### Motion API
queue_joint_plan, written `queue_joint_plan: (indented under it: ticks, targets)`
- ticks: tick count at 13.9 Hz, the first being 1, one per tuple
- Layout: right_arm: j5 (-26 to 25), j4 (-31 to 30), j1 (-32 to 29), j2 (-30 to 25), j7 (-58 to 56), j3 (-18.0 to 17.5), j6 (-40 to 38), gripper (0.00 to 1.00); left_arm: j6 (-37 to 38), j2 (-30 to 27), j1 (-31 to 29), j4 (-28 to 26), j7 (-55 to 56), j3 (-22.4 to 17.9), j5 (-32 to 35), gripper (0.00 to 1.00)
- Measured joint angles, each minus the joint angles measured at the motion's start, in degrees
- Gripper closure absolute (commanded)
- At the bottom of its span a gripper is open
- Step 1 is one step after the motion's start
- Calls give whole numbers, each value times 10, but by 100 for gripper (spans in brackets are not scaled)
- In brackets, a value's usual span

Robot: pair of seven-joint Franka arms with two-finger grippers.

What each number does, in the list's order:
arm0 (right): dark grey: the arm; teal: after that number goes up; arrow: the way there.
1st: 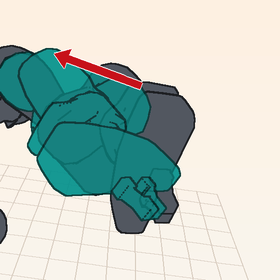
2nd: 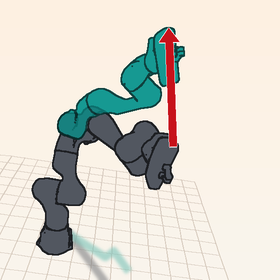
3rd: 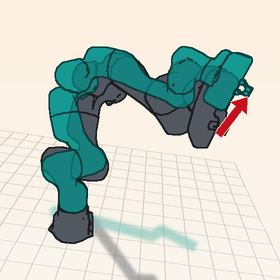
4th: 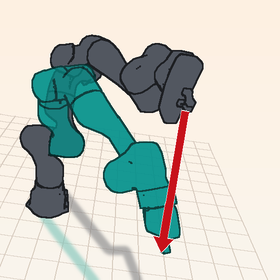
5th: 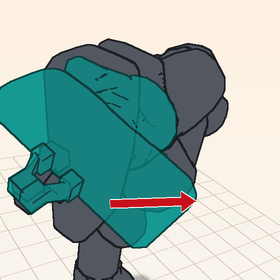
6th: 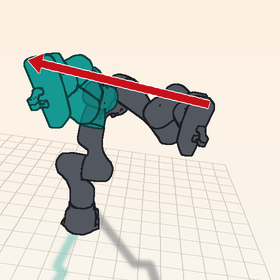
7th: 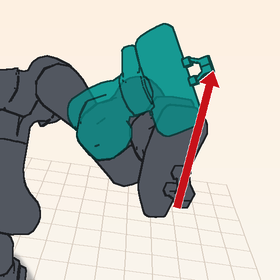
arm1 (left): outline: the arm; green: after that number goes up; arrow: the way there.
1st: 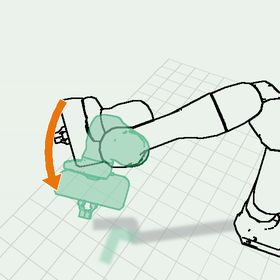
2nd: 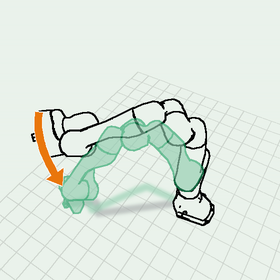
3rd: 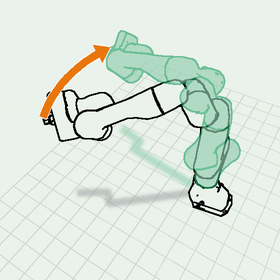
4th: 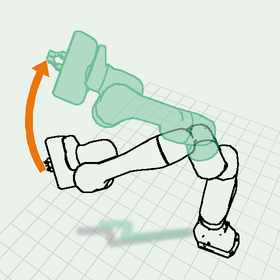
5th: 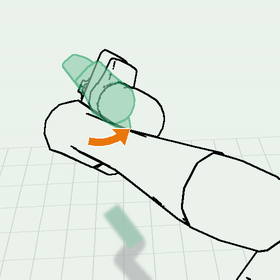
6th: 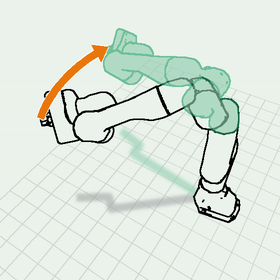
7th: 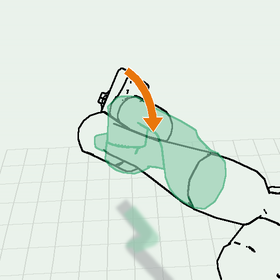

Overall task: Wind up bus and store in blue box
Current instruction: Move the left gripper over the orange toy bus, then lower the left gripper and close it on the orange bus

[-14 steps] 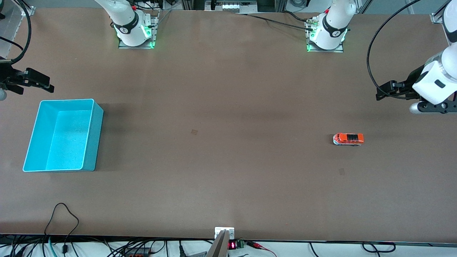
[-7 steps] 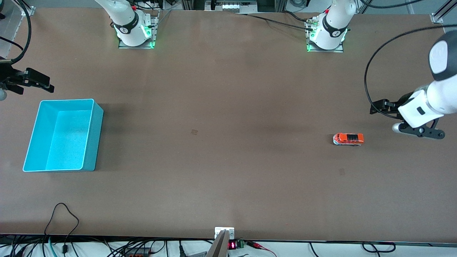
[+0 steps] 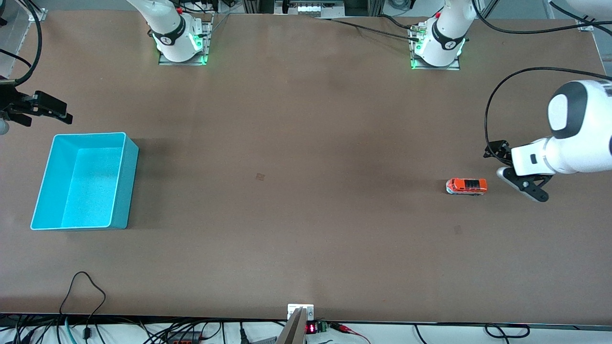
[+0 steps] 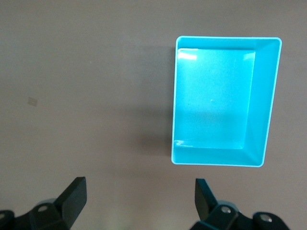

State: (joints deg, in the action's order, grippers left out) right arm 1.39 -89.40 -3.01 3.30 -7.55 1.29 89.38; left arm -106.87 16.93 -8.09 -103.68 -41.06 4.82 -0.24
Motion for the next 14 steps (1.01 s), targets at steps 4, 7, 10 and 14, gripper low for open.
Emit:
queue_joint_plan:
  ticks: [4,7,10,14]
  targets:
    - [0,0,0,0,0,0,0,0,-60,2,1,-46,-185,1,0,0]
    - [0,0,0,0,0,0,0,0,-98,18,3,-60,-318,1,0,0]
    - [0,0,0,0,0,0,0,0,-142,38,3,-73,-379,1,0,0]
    - [0,0,0,0,0,0,0,0,-218,42,5,-112,-398,1,0,0]
